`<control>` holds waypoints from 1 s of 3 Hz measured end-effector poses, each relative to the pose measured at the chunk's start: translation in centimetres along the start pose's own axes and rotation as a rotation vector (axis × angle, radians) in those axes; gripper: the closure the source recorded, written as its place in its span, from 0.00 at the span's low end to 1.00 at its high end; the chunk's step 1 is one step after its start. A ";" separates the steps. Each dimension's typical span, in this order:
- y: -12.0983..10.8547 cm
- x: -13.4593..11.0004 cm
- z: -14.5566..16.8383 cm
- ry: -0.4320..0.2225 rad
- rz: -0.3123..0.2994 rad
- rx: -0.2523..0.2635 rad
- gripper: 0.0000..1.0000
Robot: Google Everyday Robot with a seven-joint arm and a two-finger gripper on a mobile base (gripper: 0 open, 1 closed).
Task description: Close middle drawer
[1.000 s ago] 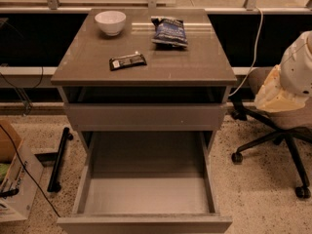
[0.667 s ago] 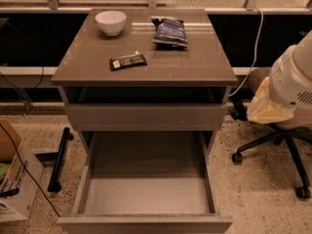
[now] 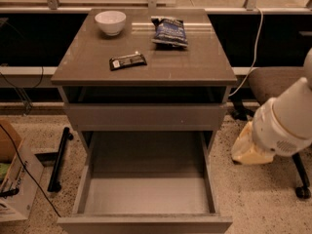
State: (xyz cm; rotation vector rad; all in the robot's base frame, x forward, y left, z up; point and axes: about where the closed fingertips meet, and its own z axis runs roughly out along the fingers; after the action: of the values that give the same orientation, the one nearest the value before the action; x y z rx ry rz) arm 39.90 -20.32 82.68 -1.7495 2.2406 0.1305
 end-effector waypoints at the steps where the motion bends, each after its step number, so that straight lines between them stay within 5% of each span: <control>1: 2.6 0.9 3.2 -0.041 0.046 -0.065 1.00; 3: 7.2 3.8 9.5 -0.138 0.120 -0.135 1.00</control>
Offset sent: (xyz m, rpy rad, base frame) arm -0.0640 0.0095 -0.1210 0.2405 0.1279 -0.0583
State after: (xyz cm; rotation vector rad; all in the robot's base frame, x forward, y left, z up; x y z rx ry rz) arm 33.82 -19.68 71.79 -1.6155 2.2813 0.4251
